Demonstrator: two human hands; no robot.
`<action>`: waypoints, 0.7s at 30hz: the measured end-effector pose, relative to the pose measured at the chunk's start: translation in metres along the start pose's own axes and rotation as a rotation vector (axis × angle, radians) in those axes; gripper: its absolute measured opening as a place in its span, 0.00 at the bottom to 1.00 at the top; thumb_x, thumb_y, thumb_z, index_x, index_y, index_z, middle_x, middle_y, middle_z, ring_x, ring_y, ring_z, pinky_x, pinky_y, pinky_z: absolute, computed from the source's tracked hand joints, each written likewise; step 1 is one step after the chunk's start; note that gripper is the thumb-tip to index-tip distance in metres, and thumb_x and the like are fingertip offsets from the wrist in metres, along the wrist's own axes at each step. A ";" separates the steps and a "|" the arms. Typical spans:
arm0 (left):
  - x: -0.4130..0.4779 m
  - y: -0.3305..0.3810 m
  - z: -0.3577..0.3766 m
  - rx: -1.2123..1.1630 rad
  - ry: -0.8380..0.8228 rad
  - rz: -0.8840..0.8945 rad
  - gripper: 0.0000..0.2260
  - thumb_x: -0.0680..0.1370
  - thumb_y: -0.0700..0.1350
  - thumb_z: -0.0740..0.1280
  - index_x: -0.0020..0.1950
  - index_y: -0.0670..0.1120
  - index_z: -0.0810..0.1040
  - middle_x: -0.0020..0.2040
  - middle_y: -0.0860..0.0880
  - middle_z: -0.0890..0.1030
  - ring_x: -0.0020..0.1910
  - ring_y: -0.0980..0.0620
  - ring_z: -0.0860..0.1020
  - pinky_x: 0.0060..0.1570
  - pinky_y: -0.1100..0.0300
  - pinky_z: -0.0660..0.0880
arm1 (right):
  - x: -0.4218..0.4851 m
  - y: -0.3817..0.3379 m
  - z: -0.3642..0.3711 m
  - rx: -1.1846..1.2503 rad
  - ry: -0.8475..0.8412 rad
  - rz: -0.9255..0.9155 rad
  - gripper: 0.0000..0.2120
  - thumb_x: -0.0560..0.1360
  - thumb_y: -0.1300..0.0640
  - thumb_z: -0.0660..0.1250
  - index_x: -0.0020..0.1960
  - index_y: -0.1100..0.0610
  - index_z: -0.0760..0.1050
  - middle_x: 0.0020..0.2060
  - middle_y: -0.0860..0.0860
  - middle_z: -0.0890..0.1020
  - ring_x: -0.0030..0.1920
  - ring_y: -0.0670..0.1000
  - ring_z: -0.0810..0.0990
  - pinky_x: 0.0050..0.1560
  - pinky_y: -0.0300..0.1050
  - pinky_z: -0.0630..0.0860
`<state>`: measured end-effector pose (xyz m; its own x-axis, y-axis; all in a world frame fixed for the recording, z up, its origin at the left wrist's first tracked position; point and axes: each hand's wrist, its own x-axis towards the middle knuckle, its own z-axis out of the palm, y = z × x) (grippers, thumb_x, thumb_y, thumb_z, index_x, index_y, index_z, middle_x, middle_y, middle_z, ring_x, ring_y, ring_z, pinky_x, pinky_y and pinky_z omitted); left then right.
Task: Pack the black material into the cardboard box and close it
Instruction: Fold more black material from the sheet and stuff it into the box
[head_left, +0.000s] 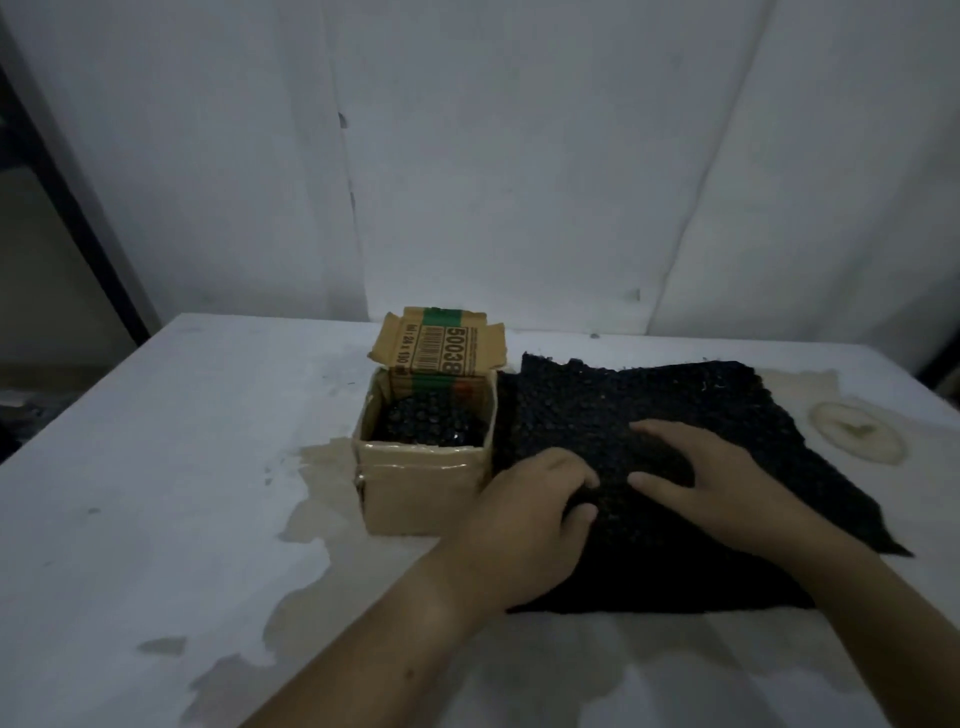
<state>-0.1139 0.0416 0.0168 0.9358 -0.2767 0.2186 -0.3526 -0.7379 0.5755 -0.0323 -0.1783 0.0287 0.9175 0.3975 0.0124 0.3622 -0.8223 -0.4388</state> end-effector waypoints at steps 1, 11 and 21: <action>0.004 -0.004 0.010 0.038 0.011 -0.060 0.14 0.82 0.48 0.62 0.66 0.47 0.75 0.67 0.52 0.73 0.65 0.52 0.73 0.64 0.55 0.72 | -0.002 0.009 0.005 0.006 0.031 0.030 0.28 0.75 0.42 0.68 0.73 0.45 0.67 0.72 0.44 0.70 0.73 0.48 0.66 0.73 0.47 0.63; 0.026 -0.022 0.054 0.160 0.165 -0.275 0.02 0.78 0.41 0.66 0.47 0.44 0.77 0.59 0.47 0.77 0.61 0.46 0.75 0.55 0.51 0.75 | -0.009 0.047 0.036 -0.039 0.228 0.051 0.08 0.76 0.52 0.70 0.55 0.50 0.81 0.63 0.49 0.80 0.65 0.49 0.76 0.64 0.46 0.72; 0.020 -0.020 0.058 0.072 0.237 -0.200 0.10 0.80 0.51 0.65 0.60 0.49 0.75 0.75 0.53 0.63 0.71 0.54 0.67 0.64 0.60 0.70 | -0.005 0.045 0.031 0.000 0.409 -0.037 0.05 0.77 0.57 0.68 0.43 0.49 0.77 0.58 0.48 0.82 0.61 0.50 0.78 0.56 0.52 0.76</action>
<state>-0.0884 0.0148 -0.0359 0.9569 0.0230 0.2895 -0.1532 -0.8070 0.5703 -0.0258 -0.2046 -0.0191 0.8935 0.2319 0.3847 0.3962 -0.8103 -0.4317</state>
